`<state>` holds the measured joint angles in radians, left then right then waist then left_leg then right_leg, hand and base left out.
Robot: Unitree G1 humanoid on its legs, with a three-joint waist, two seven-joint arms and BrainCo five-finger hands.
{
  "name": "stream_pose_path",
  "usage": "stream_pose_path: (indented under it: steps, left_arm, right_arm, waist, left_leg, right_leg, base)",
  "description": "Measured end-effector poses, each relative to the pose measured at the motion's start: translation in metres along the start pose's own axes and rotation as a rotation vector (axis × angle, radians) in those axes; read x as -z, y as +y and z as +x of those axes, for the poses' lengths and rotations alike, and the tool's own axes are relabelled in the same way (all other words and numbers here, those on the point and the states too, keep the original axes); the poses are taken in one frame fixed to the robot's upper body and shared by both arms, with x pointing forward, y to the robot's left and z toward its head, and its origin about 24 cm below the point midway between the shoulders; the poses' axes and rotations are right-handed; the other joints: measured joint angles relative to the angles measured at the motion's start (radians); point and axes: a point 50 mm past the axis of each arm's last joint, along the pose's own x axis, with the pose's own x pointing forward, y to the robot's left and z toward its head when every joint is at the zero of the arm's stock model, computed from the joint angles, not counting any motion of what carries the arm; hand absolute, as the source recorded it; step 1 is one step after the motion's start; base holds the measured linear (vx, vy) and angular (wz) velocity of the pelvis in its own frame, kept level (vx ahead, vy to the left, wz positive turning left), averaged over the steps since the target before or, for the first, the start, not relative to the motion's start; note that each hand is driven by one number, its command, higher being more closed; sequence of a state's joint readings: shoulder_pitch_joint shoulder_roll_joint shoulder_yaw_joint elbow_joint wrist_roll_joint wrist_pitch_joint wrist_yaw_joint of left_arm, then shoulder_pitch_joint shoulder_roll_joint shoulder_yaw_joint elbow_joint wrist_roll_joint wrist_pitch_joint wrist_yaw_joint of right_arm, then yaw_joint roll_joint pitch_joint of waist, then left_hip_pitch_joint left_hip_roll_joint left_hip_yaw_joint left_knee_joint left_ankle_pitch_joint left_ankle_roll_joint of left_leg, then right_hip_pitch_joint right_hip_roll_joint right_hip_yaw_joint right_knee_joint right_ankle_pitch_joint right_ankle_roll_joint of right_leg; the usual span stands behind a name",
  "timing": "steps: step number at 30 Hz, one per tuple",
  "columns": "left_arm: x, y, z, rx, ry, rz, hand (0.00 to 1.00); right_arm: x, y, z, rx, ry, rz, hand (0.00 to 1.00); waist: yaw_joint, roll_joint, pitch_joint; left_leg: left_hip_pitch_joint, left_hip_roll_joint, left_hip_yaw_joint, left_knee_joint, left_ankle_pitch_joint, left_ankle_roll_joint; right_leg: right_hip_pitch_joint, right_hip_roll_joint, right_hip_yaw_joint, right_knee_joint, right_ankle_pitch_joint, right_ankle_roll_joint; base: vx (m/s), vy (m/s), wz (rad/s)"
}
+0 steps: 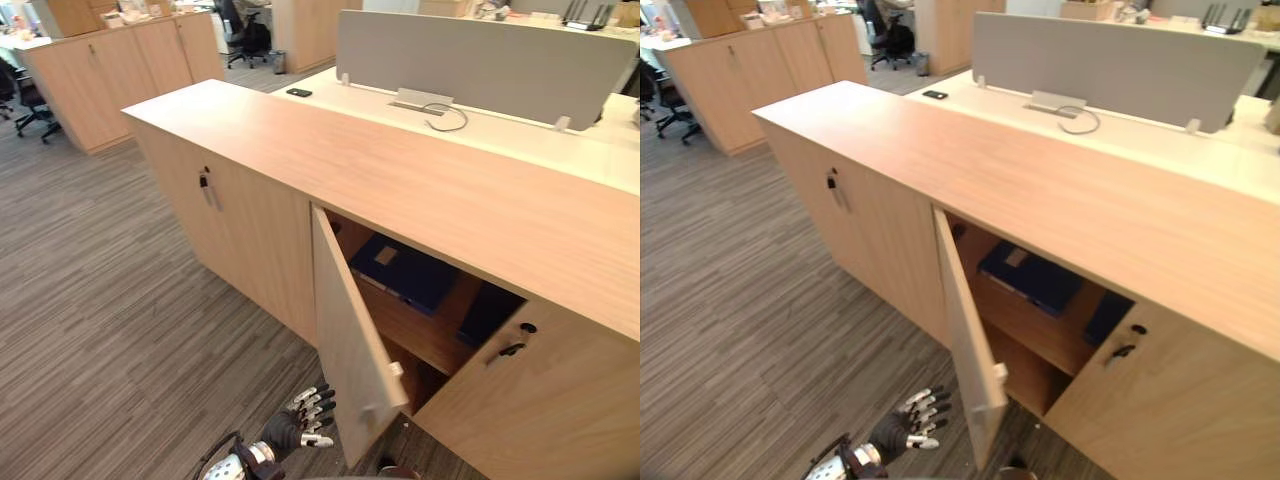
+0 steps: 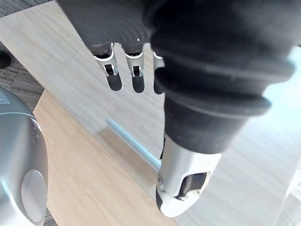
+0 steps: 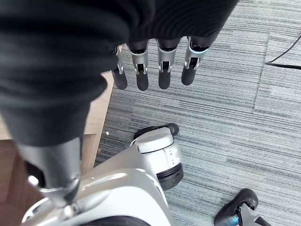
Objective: Walk over to the cabinet, pick up the folder, carry it to the office cabinet, place the folder inside the office cabinet, then close the office cabinet door
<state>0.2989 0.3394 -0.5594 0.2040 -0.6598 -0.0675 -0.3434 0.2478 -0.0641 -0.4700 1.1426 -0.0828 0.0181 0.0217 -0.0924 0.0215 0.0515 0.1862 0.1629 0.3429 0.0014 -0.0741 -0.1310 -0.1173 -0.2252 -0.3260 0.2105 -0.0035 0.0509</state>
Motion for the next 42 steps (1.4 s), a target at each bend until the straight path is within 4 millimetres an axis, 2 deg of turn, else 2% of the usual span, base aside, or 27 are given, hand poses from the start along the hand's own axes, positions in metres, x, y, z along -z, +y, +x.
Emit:
stream_pose_path:
  steps: [2, 8, 10, 14, 17, 18, 19, 20, 21, 22, 23, 24, 25, 26, 28, 30, 32, 33, 35, 37, 39, 41, 42]
  left_arm:
    - [-0.002, 0.0, 0.002, -0.001, -0.009, 0.0, 0.0]
    - [-0.021, -0.008, 0.022, 0.036, -0.083, 0.001, 0.0]
    - [-0.024, -0.011, 0.026, 0.05, -0.093, 0.002, 0.0]
    - [-0.029, -0.015, 0.032, 0.065, -0.109, 0.012, 0.0]
    - [-0.024, -0.013, 0.029, 0.021, -0.103, 0.021, 0.0]
    - [-0.019, -0.009, 0.026, -0.027, -0.092, 0.026, 0.0]
    - [-0.013, -0.001, 0.024, -0.094, -0.079, 0.014, 0.0]
    - [-0.009, 0.004, 0.024, -0.136, -0.071, -0.005, 0.0]
    - [-0.005, 0.014, 0.023, -0.22, -0.079, -0.045, 0.0]
    - [-0.003, 0.021, 0.021, -0.29, -0.094, -0.087, 0.0]
    - [-0.001, 0.029, 0.019, -0.382, -0.113, -0.125, 0.0]
    - [0.001, 0.037, 0.016, -0.496, -0.139, -0.174, 0.0]
    - [0.002, 0.039, 0.016, -0.537, -0.148, -0.19, 0.0]
    - [0.005, 0.042, 0.012, -0.613, -0.163, -0.2, 0.0]
    - [0.011, 0.048, 0.003, -0.702, -0.16, -0.22, 0.0]
    - [0.023, 0.057, -0.014, -0.807, -0.145, -0.264, 0.0]
    - [0.032, 0.066, -0.029, -0.894, -0.14, -0.309, 0.0]
    - [0.043, 0.073, -0.04, -0.963, -0.126, -0.366, 0.0]
    - [0.05, 0.079, -0.051, -1.024, -0.132, -0.422, 0.0]
    - [0.069, 0.083, -0.067, -1.101, -0.104, -0.518, 0.0]
    - [0.082, 0.082, -0.073, -1.125, -0.066, -0.561, 0.0]
    - [0.099, 0.079, -0.083, -1.161, -0.02, -0.621, 0.0]
    - [0.103, 0.079, -0.086, -1.173, -0.01, -0.635, 0.0]
  right_arm:
    - [-0.003, 0.0, 0.0, 0.0, -0.006, -0.01, 0.0]
    - [-0.019, 0.005, 0.003, -0.012, -0.032, -0.024, 0.0]
    - [-0.025, 0.005, 0.004, -0.009, -0.045, -0.023, 0.0]
    - [-0.023, 0.001, 0.004, 0.007, -0.031, 0.008, 0.0]
    - [-0.019, -0.002, 0.003, 0.018, -0.007, 0.038, 0.0]
    - [-0.017, -0.006, 0.003, 0.032, -0.001, 0.062, 0.0]
    - [-0.017, -0.009, 0.003, 0.047, 0.005, 0.071, 0.0]
    - [-0.016, -0.009, 0.003, 0.053, 0.011, 0.082, 0.0]
    - [-0.019, -0.012, 0.004, 0.067, 0.01, 0.107, 0.0]
    - [-0.019, -0.015, 0.004, 0.075, 0.014, 0.104, 0.0]
    - [-0.02, -0.016, 0.004, 0.083, 0.018, 0.101, 0.0]
    - [-0.023, -0.015, 0.005, 0.089, 0.014, 0.1, 0.0]
    - [-0.027, -0.015, 0.005, 0.096, 0.005, 0.103, 0.0]
    - [-0.037, -0.014, 0.006, 0.108, -0.02, 0.124, 0.0]
    - [-0.054, -0.005, 0.007, 0.099, -0.06, 0.149, 0.0]
    - [-0.074, 0.007, 0.007, 0.072, -0.118, 0.177, 0.0]
    - [-0.084, 0.014, 0.006, 0.055, -0.159, 0.173, 0.0]
    - [-0.083, 0.019, 0.005, 0.044, -0.17, 0.146, 0.0]
    - [-0.079, 0.025, 0.004, 0.028, -0.173, 0.121, 0.0]
    - [-0.074, 0.031, 0.003, 0.008, -0.178, 0.037, 0.0]
    - [-0.066, 0.032, 0.003, 0.003, -0.163, 0.032, 0.0]
    - [-0.06, 0.029, 0.003, 0.006, -0.15, 0.028, 0.0]
    - [-0.059, 0.029, 0.003, 0.007, -0.147, 0.028, 0.0]
  waist:
    - [-0.004, 0.005, 0.007]
    - [-0.014, 0.015, 0.033]
    - [-0.028, 0.029, 0.04]
    - [-0.047, 0.054, 0.041]
    - [-0.052, 0.07, 0.033]
    - [-0.051, 0.086, 0.02]
    - [-0.041, 0.094, 0.0]
    - [-0.033, 0.092, -0.005]
    - [-0.024, 0.093, -0.003]
    - [-0.021, 0.098, 0.001]
    - [-0.011, 0.095, 0.004]
    - [0.009, 0.082, 0.014]
    - [0.024, 0.082, 0.015]
    - [0.042, 0.08, 0.017]
    - [0.058, 0.078, 0.02]
    - [0.089, 0.076, 0.028]
    - [0.1, 0.077, 0.032]
    - [0.11, 0.069, 0.042]
    - [0.107, 0.056, 0.041]
    - [0.104, 0.019, 0.036]
    - [0.102, 0.006, 0.028]
    - [0.106, -0.001, 0.014]
    - [0.106, -0.001, 0.005]
  left_leg:
    - [0.009, 0.022, 0.022, -0.006, -0.001, -0.012]
    - [0.022, 0.068, 0.084, -0.032, 0.005, -0.046]
    - [0.03, 0.069, 0.102, -0.032, 0.001, -0.051]
    - [0.028, 0.061, 0.119, -0.03, -0.012, -0.046]
    - [0.005, 0.078, 0.138, 0.015, -0.063, -0.022]
    - [-0.023, 0.103, 0.136, 0.073, -0.102, 0.011]
    - [-0.061, 0.125, 0.125, 0.157, -0.112, 0.064]
    - [-0.094, 0.137, 0.103, 0.225, -0.103, 0.079]
    - [-0.144, 0.155, 0.026, 0.352, -0.081, 0.104]
    - [-0.173, 0.166, -0.042, 0.439, -0.055, 0.102]
    - [-0.206, 0.169, -0.118, 0.54, -0.006, 0.079]
    - [-0.247, 0.154, -0.21, 0.68, 0.01, 0.045]
    - [-0.268, 0.135, -0.241, 0.742, -0.028, 0.027]
    - [-0.297, 0.095, -0.266, 0.803, -0.087, 0.001]
    - [-0.324, 0.036, -0.278, 0.785, -0.148, 0.013]
    - [-0.335, -0.031, -0.302, 0.658, -0.201, 0.04]
    - [-0.32, -0.069, -0.363, 0.458, -0.193, 0.049]
    - [-0.272, -0.08, -0.363, 0.375, -0.11, 0.059]
    - [-0.242, -0.098, -0.332, 0.346, -0.12, 0.064]
    - [-0.196, -0.128, -0.285, 0.285, -0.116, 0.087]
    - [-0.174, -0.139, -0.266, 0.251, -0.107, 0.1]
    - [-0.134, -0.141, -0.231, 0.211, -0.102, 0.101]
    - [-0.129, -0.14, -0.225, 0.2, -0.101, 0.099]
  right_leg:
    - [-0.02, -0.011, -0.083, 0.055, -0.019, -0.013]
    - [-0.135, 0.019, -0.11, 0.218, -0.098, -0.036]
    - [-0.148, 0.015, -0.114, 0.246, -0.11, -0.042]
    - [-0.165, 0.012, -0.116, 0.251, -0.115, -0.035]
    - [-0.18, 0.024, -0.115, 0.246, -0.145, -0.028]
    - [-0.178, 0.044, -0.119, 0.229, -0.156, -0.035]
    - [-0.175, 0.06, -0.119, 0.196, -0.156, -0.037]
    - [-0.166, 0.065, -0.119, 0.178, -0.151, -0.039]
    - [-0.123, 0.078, -0.123, 0.129, -0.117, -0.044]
    - [-0.084, 0.092, -0.123, 0.099, -0.108, -0.043]
    - [-0.038, 0.1, -0.121, 0.074, -0.107, -0.045]
    - [0.016, 0.099, -0.101, 0.038, -0.105, -0.048]
    - [0.034, 0.098, -0.089, 0.024, -0.105, -0.048]
    - [0.07, 0.098, -0.067, 0.001, -0.104, -0.048]
    - [0.113, 0.099, -0.027, -0.02, -0.103, -0.047]
    - [0.142, 0.097, 0.053, -0.03, -0.103, -0.043]
    - [0.142, 0.091, 0.117, -0.02, -0.111, -0.008]
    - [0.146, 0.089, 0.162, 0.004, -0.126, 0.025]
    - [0.169, 0.067, 0.165, -0.013, -0.125, 0.024]
    - [0.187, 0.029, 0.169, -0.054, -0.113, 0.021]
    - [0.196, 0.018, 0.169, -0.081, -0.102, 0.026]
    - [0.206, 0.017, 0.167, -0.112, -0.081, 0.055]
    - [0.208, 0.02, 0.167, -0.122, -0.079, 0.058]
  base:
    - [0.04, -0.069, -0.36]
    - [0.07, -0.097, -0.38]
    - [0.1, -0.062, -0.39]
    - [0.03, 0.0, -0.15]
    - [0.02, 0.001, -0.19]
    - [0.12, -0.074, -0.2]
    - [0.17, -0.107, -0.23]
    - [0.27, -0.156, -0.31]
    - [0.31, -0.189, -0.25]
    - [0.31, -0.183, -0.2]
    - [0.29, -0.11, -0.2]
    - [0.21, -0.03, -0.27]
    - [0.22, 0.015, -0.49]
    - [0.18, 0.064, -0.57]
    - [0.17, 0.115, -0.66]
    - [0.11, 0.257, -1.04]
    - [0.07, 0.288, -1.07]
    - [0.07, 0.213, -0.79]
    - [0.1, 0.201, -0.51]
    - [0.17, 0.242, -0.43]
    - [0.14, 0.104, -0.29]
    - [0.25, 0.041, -0.34]
    - [0.29, -0.006, -0.32]
